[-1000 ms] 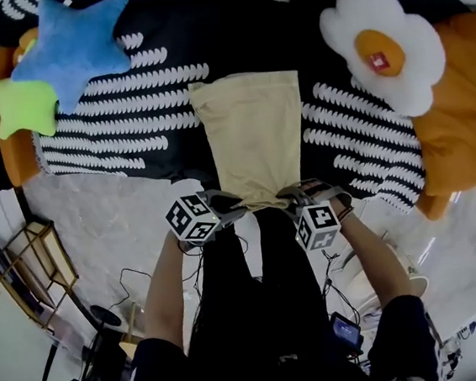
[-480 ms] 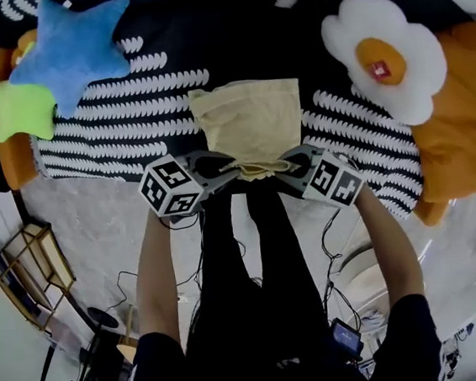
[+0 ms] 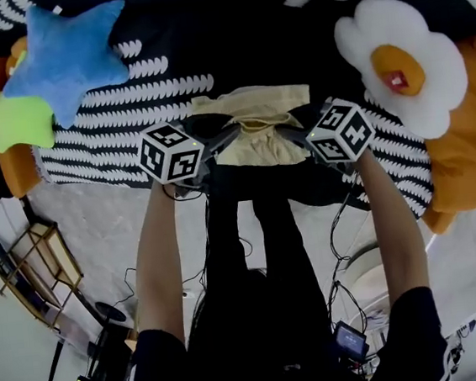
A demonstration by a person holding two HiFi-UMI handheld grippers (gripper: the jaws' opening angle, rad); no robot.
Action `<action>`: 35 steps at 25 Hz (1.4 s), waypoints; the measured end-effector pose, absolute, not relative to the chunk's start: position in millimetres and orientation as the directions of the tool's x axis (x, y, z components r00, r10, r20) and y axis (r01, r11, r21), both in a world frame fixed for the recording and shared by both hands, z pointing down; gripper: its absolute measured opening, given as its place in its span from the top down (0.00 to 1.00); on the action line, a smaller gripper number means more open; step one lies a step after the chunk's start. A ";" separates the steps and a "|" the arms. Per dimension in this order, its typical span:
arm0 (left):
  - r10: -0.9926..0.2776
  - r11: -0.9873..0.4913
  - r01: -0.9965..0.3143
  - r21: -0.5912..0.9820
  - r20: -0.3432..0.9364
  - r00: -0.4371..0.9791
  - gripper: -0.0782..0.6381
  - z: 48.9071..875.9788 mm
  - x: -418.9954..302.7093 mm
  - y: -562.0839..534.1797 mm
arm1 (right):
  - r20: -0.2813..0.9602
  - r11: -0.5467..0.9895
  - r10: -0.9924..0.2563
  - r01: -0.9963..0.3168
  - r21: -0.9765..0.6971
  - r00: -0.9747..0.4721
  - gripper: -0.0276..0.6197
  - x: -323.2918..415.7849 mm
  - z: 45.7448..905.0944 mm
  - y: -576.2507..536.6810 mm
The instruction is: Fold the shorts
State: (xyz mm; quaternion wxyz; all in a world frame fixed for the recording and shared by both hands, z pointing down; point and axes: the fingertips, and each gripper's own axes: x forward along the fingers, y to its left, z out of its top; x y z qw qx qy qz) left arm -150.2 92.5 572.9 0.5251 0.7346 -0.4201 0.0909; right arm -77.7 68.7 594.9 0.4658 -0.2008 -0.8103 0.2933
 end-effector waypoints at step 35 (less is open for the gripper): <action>-0.456 -0.040 -0.937 0.348 0.828 0.327 0.69 644.5 -170.6 134.8 | 0.843 0.903 0.295 -0.157 -0.400 -0.449 0.87 -103.0 633.7 -1.4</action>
